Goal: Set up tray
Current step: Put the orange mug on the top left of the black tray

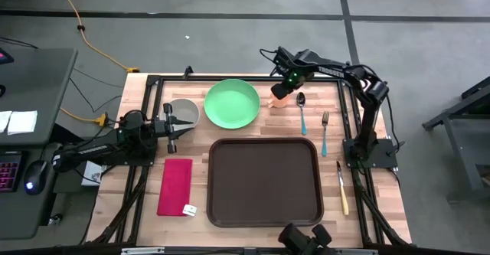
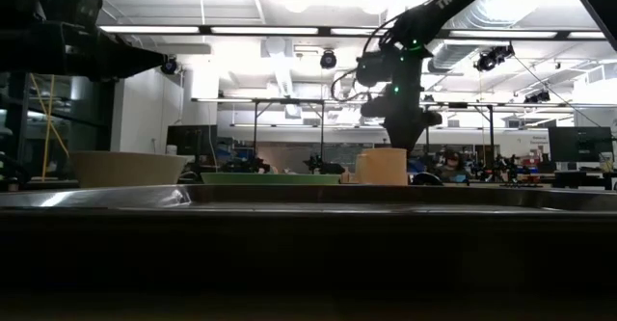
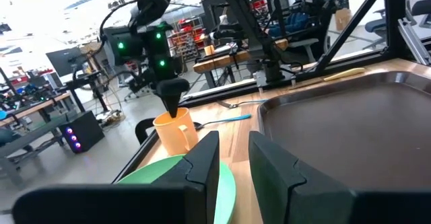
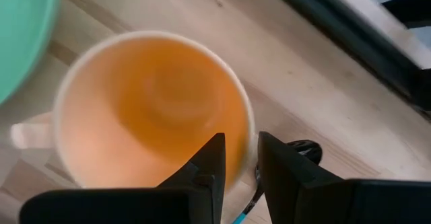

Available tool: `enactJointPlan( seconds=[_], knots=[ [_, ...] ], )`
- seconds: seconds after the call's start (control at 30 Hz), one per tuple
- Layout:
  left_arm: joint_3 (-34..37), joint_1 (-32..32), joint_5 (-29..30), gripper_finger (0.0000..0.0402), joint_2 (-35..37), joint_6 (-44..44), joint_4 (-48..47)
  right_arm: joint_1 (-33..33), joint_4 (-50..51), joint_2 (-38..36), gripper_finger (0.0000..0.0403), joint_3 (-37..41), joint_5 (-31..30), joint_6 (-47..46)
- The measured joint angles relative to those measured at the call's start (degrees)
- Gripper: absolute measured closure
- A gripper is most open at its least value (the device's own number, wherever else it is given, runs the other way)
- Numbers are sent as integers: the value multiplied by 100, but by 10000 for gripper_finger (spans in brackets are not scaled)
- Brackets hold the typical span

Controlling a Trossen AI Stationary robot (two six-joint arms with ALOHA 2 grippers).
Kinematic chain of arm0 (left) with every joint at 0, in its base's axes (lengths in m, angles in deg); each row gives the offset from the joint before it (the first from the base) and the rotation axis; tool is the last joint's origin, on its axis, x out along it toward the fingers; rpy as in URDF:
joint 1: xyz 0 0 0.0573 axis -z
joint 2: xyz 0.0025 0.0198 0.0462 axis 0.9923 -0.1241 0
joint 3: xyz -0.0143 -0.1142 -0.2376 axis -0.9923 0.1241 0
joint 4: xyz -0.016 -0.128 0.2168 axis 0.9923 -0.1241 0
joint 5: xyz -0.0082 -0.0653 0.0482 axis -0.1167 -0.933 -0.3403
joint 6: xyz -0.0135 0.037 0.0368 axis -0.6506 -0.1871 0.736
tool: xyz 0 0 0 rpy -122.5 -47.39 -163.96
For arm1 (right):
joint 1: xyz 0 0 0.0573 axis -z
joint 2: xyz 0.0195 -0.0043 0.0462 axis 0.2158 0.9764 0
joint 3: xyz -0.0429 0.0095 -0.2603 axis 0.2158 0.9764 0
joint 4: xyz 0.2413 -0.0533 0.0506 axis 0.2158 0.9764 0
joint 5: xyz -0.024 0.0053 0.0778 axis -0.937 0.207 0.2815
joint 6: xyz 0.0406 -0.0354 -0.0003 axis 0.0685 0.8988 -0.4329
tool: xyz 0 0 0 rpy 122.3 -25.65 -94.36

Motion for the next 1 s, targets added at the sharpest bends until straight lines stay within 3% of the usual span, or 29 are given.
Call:
enactJointPlan(
  seconds=[0.5, 0.8, 1.0],
  knots=[
    [2, 1, 4, 289, 1, 0, -1, -9, -82, 48, 338, 2, -53, 10],
    [0, 1, 4, 289, 0, 0, 0, -4, -137, 48, 394, 2, -46, 10],
    [0, 0, 4, 289, 0, 0, 0, -4, -133, 46, 399, 2, 4, 53]
  ],
)
